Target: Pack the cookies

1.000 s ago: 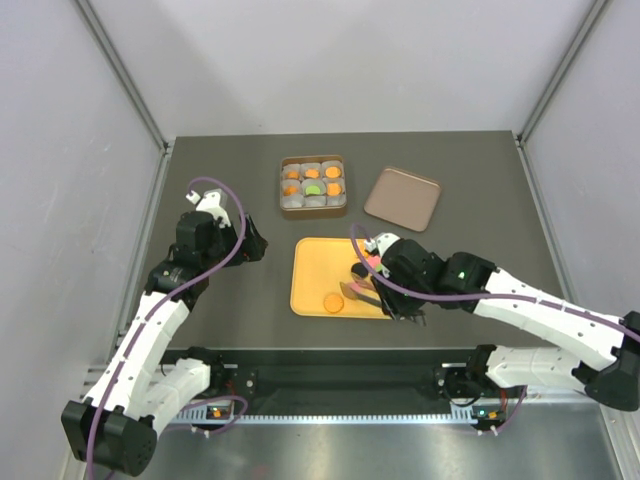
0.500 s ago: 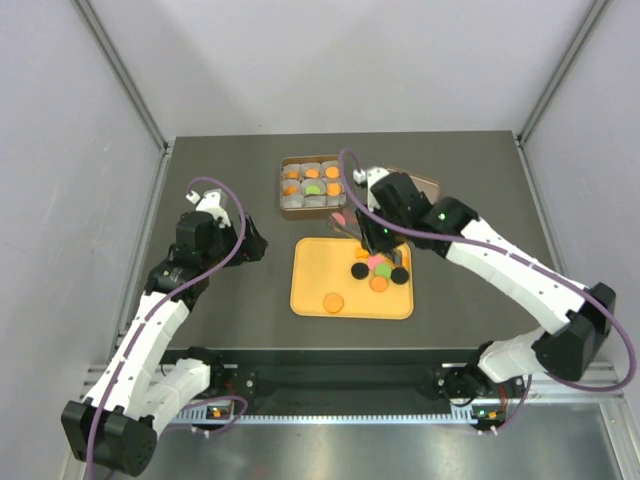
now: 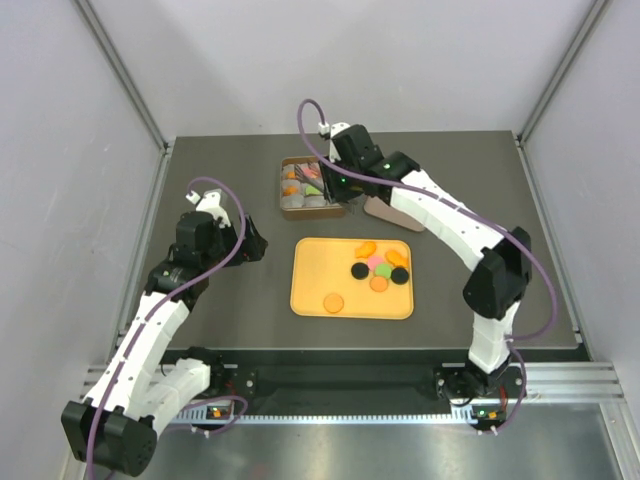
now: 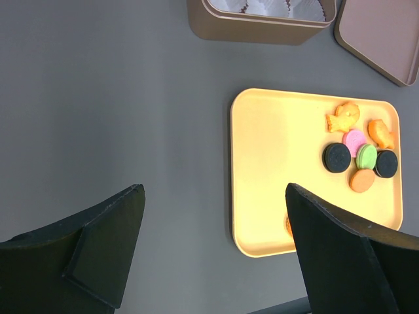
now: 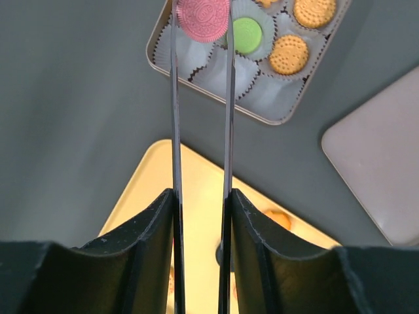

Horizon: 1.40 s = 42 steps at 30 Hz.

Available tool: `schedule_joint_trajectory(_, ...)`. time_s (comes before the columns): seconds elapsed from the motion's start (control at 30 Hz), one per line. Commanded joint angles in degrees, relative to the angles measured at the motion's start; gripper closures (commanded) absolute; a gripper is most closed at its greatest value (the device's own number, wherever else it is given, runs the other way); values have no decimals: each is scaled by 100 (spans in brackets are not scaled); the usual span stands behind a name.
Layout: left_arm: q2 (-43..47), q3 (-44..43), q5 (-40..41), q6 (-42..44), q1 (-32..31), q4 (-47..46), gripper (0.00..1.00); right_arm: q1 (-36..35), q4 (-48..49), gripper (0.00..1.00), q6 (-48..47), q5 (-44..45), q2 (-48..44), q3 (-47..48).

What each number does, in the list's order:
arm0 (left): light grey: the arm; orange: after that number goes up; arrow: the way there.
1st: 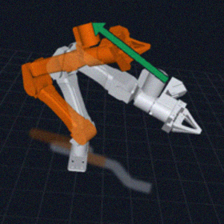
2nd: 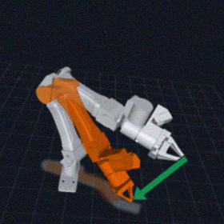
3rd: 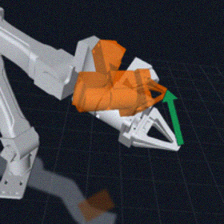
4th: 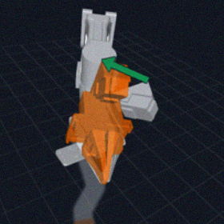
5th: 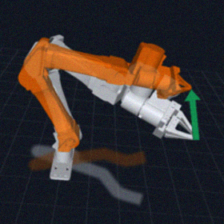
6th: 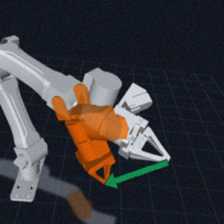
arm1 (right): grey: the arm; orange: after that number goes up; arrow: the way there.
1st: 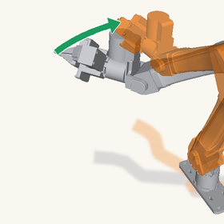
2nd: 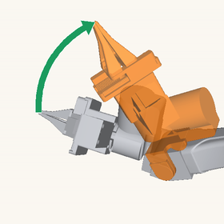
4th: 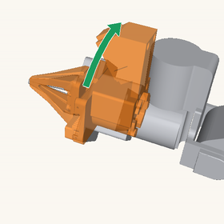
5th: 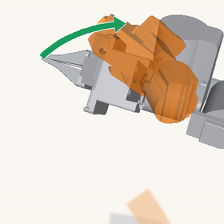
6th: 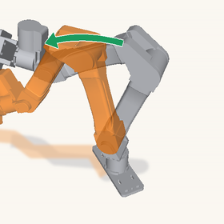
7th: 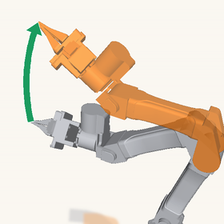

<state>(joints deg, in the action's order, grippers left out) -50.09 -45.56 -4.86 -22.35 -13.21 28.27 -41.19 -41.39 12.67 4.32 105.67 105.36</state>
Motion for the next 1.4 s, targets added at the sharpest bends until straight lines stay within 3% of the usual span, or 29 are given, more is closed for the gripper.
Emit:
schedule_joint_trajectory(0.0,122,-5,73,2,29,-173,7,50,350,64,78,-238,304,511)
schedule_joint_trajectory(0.47,78,-23,47,20,29,-182,7,6,693,64,333,-695,956,459)
schedule_joint_trajectory(1.37,122,-14,21,20,29,-173,7,-91,799,63,412,-696,982,72)
